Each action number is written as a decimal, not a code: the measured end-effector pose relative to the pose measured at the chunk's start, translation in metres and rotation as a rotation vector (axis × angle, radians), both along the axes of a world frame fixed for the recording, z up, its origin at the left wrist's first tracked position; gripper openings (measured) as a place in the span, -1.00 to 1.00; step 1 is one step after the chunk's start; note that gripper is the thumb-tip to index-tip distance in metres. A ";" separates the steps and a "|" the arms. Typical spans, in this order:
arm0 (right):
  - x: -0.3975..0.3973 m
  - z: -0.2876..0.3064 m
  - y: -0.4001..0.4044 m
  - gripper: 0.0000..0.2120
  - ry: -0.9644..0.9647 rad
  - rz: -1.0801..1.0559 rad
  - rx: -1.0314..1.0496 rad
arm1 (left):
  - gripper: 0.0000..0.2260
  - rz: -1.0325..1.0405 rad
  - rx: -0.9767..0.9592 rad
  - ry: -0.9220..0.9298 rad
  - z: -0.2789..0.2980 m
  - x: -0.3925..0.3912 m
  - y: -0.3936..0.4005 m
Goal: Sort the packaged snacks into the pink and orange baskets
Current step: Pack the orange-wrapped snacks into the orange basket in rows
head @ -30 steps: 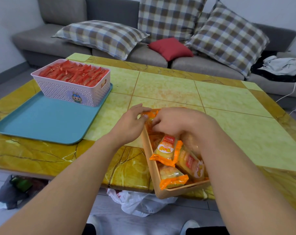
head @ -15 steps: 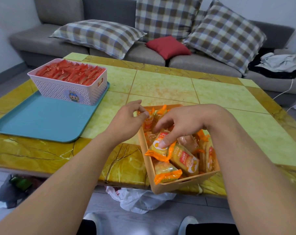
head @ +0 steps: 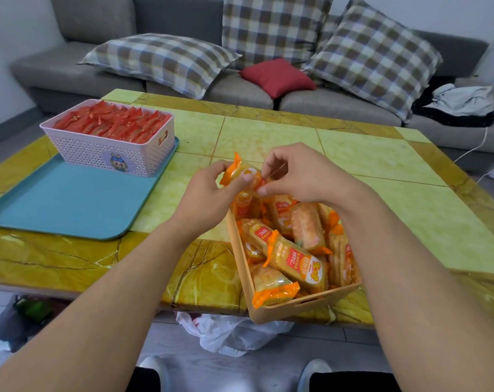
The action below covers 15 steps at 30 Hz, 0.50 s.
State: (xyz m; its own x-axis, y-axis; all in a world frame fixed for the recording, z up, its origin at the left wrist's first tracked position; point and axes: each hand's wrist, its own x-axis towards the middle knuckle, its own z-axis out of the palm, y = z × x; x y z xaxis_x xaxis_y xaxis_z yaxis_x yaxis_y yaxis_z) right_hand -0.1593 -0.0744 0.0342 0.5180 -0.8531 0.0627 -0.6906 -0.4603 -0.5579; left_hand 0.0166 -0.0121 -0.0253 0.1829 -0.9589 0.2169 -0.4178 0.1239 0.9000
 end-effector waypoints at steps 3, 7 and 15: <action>-0.003 0.002 0.001 -0.76 0.214 -0.049 -0.063 | -0.76 0.030 0.010 -0.083 -0.005 0.000 -0.006; -0.003 0.001 0.003 -0.77 0.380 -0.171 -0.100 | -0.75 0.056 0.009 -0.185 -0.003 -0.003 -0.008; 0.002 -0.007 0.008 -0.23 0.782 -0.184 -0.015 | -0.73 0.075 -0.119 -0.312 0.003 -0.006 -0.012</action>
State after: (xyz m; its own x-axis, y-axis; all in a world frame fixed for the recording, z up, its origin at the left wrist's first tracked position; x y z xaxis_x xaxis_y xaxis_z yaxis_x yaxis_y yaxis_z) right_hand -0.1576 -0.0663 0.0273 0.2676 -0.9311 -0.2477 -0.9443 -0.3046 0.1248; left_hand 0.0106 -0.0241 -0.0220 0.1587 -0.9100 0.3830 -0.6827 0.1791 0.7084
